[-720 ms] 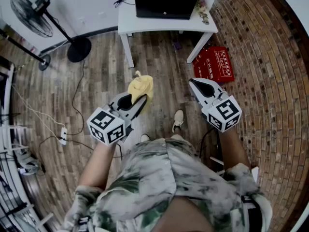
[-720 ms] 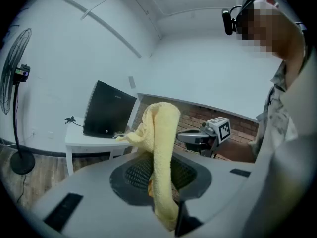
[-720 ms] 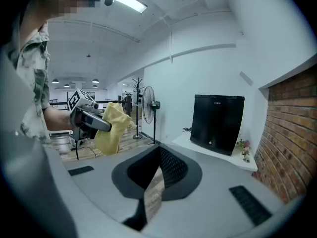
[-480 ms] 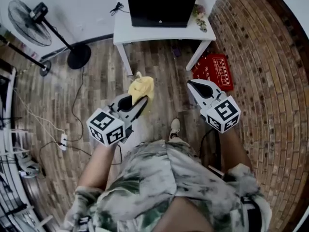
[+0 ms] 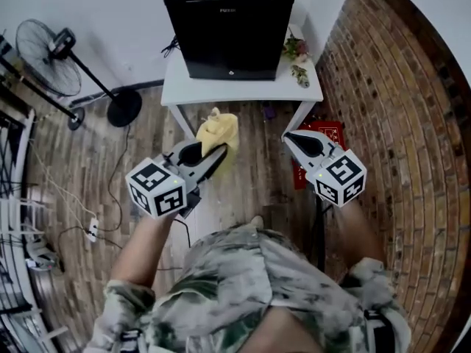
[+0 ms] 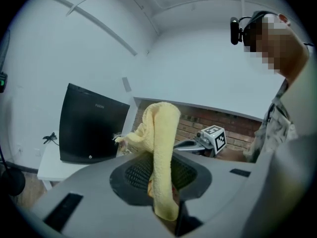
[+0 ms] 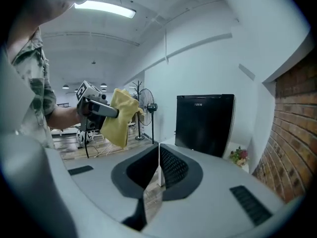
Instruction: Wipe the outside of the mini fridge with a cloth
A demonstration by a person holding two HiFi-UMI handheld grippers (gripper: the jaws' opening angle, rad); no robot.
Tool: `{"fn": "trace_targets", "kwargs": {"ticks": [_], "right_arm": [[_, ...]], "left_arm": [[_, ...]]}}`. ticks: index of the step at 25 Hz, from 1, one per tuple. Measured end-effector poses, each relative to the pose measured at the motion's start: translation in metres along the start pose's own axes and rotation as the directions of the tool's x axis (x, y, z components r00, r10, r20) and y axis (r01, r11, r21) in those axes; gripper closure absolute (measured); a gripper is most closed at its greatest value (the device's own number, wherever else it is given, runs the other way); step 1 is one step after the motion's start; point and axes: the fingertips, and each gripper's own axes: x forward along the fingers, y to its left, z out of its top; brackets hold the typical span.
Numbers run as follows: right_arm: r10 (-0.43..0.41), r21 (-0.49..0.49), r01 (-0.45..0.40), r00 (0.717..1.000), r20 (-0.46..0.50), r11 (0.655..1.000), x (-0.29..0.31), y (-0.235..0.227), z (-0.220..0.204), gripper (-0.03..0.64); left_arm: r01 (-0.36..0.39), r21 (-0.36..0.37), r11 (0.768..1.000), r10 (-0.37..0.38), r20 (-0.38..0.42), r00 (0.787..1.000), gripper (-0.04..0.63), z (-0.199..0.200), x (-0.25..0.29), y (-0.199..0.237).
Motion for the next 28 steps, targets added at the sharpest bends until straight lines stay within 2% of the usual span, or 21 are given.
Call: {"fn": "trace_targets", "kwargs": {"ticks": [2, 4, 6, 11, 15, 17, 20, 24, 28], "right_arm": [[0.014, -0.012, -0.014, 1.0, 0.01, 1.0, -0.001, -0.022, 0.002, 0.589], [0.032, -0.025, -0.032, 0.999, 0.004, 0.999, 0.001, -0.04, 0.003, 0.545], [0.058, -0.034, -0.058, 0.998, -0.008, 0.998, 0.006, -0.054, 0.004, 0.537], [0.148, -0.046, -0.15, 0.988, -0.04, 0.988, 0.031, -0.071, 0.021, 0.526], [0.208, -0.049, -0.211, 0.976, -0.057, 0.976, 0.055, -0.086, 0.05, 0.526], [0.224, -0.052, -0.228, 0.972, -0.069, 0.972, 0.07, -0.096, 0.067, 0.526], [0.255, -0.054, -0.261, 0.962, -0.101, 0.964, 0.099, -0.104, 0.095, 0.518], [0.372, -0.042, -0.384, 0.911, -0.18, 0.922, 0.138, -0.106, 0.143, 0.518], [0.397, -0.047, -0.42, 0.884, -0.245, 0.906, 0.183, -0.121, 0.188, 0.518]], "left_arm": [[-0.007, 0.021, 1.0, 0.007, 0.007, 1.0, 0.503, 0.023, 0.025, 0.005], [-0.004, 0.042, 0.999, 0.003, 0.019, 1.0, 0.503, 0.048, 0.048, 0.007], [0.004, 0.063, 0.998, -0.006, 0.023, 1.0, 0.503, 0.073, 0.07, 0.011], [0.039, 0.129, 0.991, -0.037, -0.014, 0.999, 0.503, 0.135, 0.109, 0.035], [0.082, 0.225, 0.971, -0.071, -0.055, 0.996, 0.503, 0.196, 0.135, 0.067], [0.106, 0.286, 0.952, -0.086, -0.08, 0.993, 0.503, 0.228, 0.15, 0.083], [0.156, 0.381, 0.911, -0.112, -0.134, 0.985, 0.503, 0.275, 0.173, 0.106], [0.239, 0.465, 0.852, -0.144, -0.231, 0.962, 0.505, 0.32, 0.201, 0.137], [0.309, 0.516, 0.799, -0.166, -0.305, 0.938, 0.505, 0.347, 0.227, 0.174]]}}
